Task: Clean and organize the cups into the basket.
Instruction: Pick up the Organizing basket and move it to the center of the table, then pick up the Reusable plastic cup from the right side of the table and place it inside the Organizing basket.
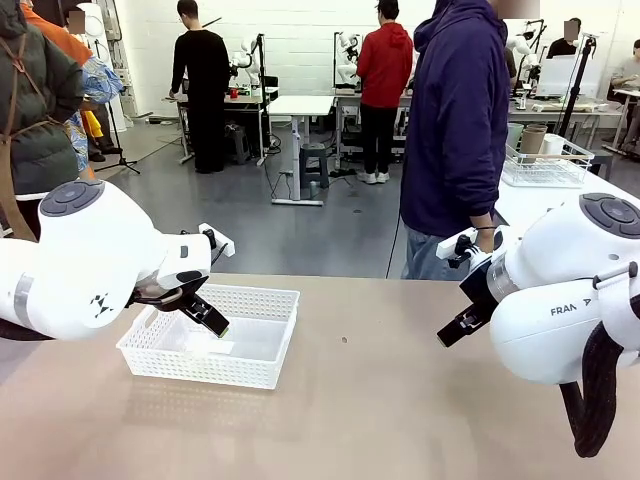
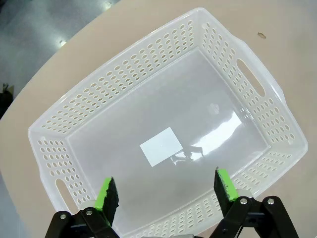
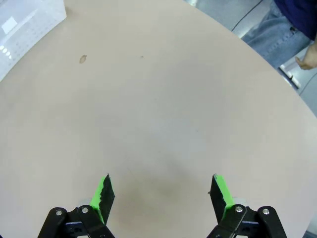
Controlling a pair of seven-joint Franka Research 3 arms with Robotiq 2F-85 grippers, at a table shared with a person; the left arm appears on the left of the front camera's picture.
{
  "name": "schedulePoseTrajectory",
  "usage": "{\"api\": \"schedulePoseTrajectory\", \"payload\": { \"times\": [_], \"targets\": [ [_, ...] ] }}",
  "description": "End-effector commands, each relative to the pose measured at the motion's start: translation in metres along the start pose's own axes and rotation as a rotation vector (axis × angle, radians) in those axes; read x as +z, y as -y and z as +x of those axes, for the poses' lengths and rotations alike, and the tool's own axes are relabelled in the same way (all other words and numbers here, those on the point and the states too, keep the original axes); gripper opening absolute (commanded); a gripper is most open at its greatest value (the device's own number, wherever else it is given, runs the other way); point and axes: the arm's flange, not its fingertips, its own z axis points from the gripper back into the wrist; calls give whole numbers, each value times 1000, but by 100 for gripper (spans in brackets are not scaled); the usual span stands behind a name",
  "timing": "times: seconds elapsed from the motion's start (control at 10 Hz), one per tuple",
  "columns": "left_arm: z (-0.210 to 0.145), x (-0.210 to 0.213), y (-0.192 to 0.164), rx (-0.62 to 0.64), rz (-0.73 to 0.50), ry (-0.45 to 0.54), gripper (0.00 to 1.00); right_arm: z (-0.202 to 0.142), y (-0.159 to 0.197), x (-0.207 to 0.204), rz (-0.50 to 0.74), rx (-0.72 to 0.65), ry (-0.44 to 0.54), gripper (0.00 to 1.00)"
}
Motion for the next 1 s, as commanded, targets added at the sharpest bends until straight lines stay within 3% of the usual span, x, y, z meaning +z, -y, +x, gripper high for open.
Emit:
{"api": "schedulePoseTrajectory", "payload": {
  "times": [0.0, 0.2, 0.3, 0.6, 0.9],
  "targets": [
    [0, 0, 0, 0, 0, 0, 100, 0, 0, 0, 0, 0, 0, 100],
    [0, 0, 0, 0, 0, 0, 100, 0, 0, 0, 0, 0, 0, 100],
    [0, 0, 0, 0, 0, 0, 100, -11, -9, 21, -65, 27, -9, 100],
    [-51, 86, 8, -140, 90, -154, 100, -69, -36, 96, -53, 58, -107, 100],
    [-100, 142, 18, -200, 145, -170, 100, -129, -75, 168, -173, 74, -82, 100]
  ]
}}
